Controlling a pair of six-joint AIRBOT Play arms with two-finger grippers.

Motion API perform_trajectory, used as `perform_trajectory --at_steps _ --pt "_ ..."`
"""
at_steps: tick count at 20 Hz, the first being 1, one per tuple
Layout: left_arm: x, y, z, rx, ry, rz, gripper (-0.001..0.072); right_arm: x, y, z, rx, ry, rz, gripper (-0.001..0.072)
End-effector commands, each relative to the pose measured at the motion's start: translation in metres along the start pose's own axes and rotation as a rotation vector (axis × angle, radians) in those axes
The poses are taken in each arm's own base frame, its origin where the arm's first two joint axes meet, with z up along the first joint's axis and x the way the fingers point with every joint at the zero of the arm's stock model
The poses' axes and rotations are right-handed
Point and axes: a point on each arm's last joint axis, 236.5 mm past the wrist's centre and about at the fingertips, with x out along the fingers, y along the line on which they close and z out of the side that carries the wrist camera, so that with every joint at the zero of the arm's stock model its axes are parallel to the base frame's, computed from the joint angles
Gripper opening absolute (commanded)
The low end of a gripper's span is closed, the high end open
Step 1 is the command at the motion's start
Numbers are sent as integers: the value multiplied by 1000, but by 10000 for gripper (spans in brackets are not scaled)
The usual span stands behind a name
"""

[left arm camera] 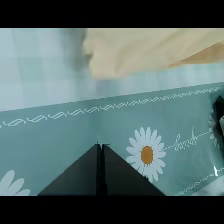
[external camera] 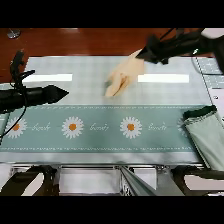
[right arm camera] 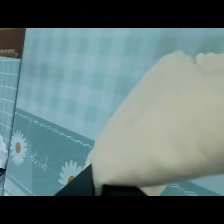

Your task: Fold the shirts.

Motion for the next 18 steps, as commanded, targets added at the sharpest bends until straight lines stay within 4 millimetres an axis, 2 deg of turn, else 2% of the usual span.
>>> perform_trajectory --at_steps 1,3,6,7,9,11,14,16,17,18 --pt "0 0 -1 -41 4 0 27 -88 -19 12 -14 -50 -156 18" --pt "0 0 -1 -44 3 0 27 -135 -45 7 41 -89 -265 18" --pt "0 0 -1 -44 2 0 27 -205 -83 -20 151 -142 -453 17" --pt "0 0 -1 -44 2 0 27 -223 -96 -32 196 -173 -510 17" --pt "0 0 -1 -44 3 0 27 -257 -130 -67 317 -211 -624 16" --pt "0 0 -1 -43 2 0 27 -293 -166 -116 486 -251 -746 16" --pt "0 0 -1 -43 2 0 27 -350 -211 -204 759 -290 -998 17" --pt "0 0 -1 -43 2 0 27 -384 -224 -281 983 -253 -1224 17" --pt "0 0 0 -43 1 1 27 -394 -225 -305 1048 -250 -1303 18" --pt "0 0 0 -43 -2 1 27 -400 -226 -325 1116 -255 -1372 57"
